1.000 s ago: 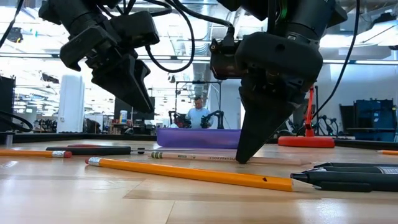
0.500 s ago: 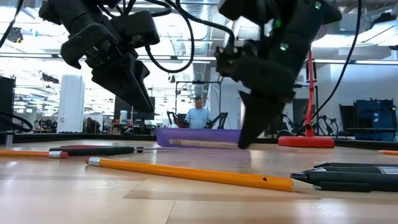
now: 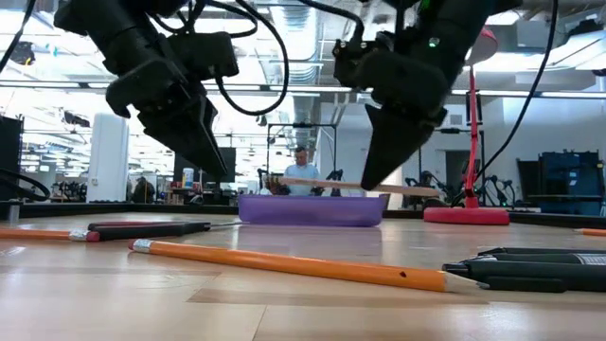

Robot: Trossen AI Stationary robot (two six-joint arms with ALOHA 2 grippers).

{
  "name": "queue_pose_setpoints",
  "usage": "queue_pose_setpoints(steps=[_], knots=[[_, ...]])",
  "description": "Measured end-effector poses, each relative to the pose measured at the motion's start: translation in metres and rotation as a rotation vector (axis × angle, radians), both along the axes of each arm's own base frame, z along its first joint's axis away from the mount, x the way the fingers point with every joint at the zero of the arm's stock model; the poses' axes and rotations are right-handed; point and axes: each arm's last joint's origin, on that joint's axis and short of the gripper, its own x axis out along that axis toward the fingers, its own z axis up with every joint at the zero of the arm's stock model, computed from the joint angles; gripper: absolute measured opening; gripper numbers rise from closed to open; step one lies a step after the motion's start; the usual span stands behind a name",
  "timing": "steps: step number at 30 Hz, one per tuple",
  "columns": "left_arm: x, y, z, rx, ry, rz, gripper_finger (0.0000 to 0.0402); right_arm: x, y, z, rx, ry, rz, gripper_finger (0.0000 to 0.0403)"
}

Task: Pick & place school supplies into a supply box
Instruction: Put the light brown pencil into the purple supply box

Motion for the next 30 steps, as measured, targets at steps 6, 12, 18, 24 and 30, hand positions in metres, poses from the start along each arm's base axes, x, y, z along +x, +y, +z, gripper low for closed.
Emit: queue_pose_setpoints(steps=[6, 12, 18, 24, 30], knots=[[-0.004, -0.002, 0.007, -0.005, -0.037, 0.075, 0.0118, 0.008, -0.029, 0.0, -0.033, 0.009, -0.009, 0.0], [-0.024, -0.001, 0.028, 0.057, -0.081, 0.196, 0.0118, 0.015, -0.072, 0.001, -0.076, 0.021, -0.029, 0.0], [-0.048, 0.004, 0.048, 0.087, -0.113, 0.3, 0.0118, 0.021, -0.11, 0.01, -0.09, 0.013, -0.025, 0.0], [-0.065, 0.006, 0.058, 0.093, -0.142, 0.379, 0.0118, 0.024, -0.148, 0.034, -0.087, -0.04, -0.007, 0.0], [-0.067, -0.001, 0.059, 0.081, -0.175, 0.378, 0.0118, 0.02, -0.183, 0.035, -0.059, -0.032, -0.011, 0.0]])
